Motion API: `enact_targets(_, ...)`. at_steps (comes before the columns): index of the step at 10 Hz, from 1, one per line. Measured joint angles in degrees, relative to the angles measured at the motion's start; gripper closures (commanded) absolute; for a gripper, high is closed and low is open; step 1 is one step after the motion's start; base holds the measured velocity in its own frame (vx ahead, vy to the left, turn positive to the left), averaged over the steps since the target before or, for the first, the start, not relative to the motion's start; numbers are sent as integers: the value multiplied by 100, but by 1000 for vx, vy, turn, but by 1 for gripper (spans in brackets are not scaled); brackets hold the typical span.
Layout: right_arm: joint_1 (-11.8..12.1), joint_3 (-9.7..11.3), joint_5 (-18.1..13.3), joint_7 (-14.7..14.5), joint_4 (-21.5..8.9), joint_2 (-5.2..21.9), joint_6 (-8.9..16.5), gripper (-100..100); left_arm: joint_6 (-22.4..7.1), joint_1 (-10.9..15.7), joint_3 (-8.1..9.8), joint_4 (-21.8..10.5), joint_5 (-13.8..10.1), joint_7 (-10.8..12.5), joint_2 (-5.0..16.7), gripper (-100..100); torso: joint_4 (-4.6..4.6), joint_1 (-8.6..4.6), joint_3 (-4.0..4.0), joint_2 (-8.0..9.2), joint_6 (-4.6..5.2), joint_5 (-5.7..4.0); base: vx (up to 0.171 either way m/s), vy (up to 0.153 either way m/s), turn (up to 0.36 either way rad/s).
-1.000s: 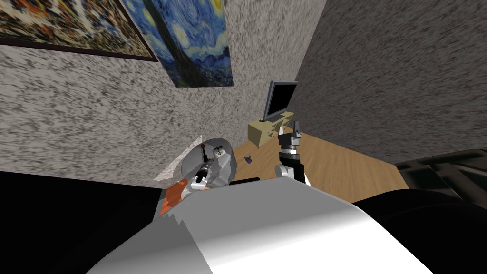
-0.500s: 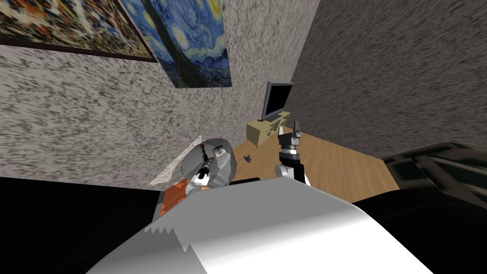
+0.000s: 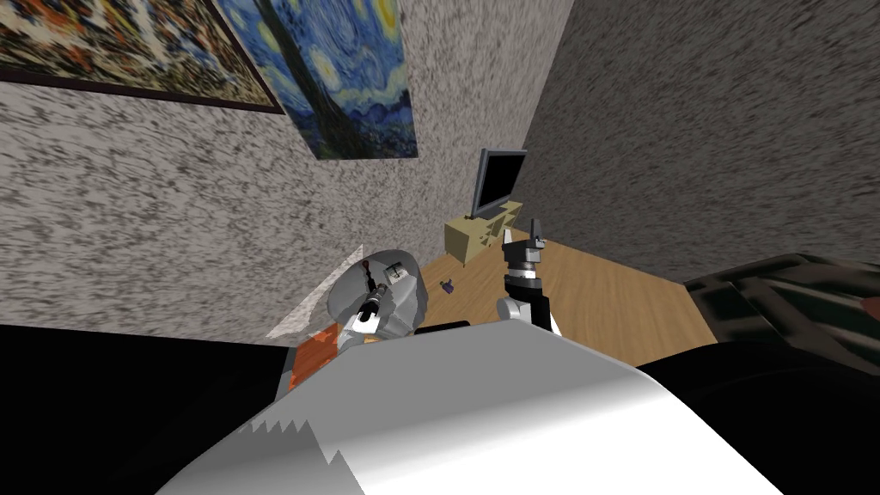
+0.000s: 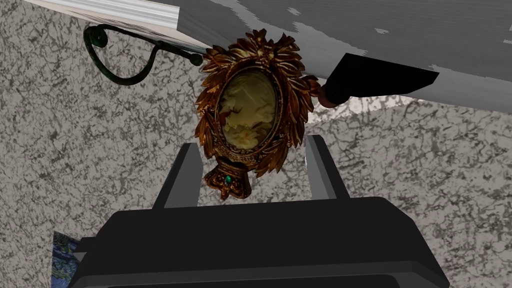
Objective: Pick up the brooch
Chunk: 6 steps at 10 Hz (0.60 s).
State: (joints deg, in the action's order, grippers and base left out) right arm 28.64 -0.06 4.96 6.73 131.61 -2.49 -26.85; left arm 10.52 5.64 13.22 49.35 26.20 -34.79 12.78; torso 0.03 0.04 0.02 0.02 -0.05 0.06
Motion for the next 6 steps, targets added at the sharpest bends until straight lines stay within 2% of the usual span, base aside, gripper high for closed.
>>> enact_targets(1,0,0,0,0,0,0,0,0,0,0,-1,0,1,-2,1,100,0,1,0,0,-1,1,0,0,0)
enact_targets(2,0,0,0,0,0,0,0,0,1,1,-1,1,1,-2,0,0,0,2,0,0,-1,1,0,0,0)
enact_targets(3,0,0,0,0,0,0,0,0,2,1,-1,1,1,-1,0,100,-1,2,0,0,-1,1,41,-30,104)
enact_targets(6,1,0,0,0,0,0,0,0,21,-338,-268,337,-61,215,176,100,-7,-18,-13,-21,-4,-4,65,-58,108)
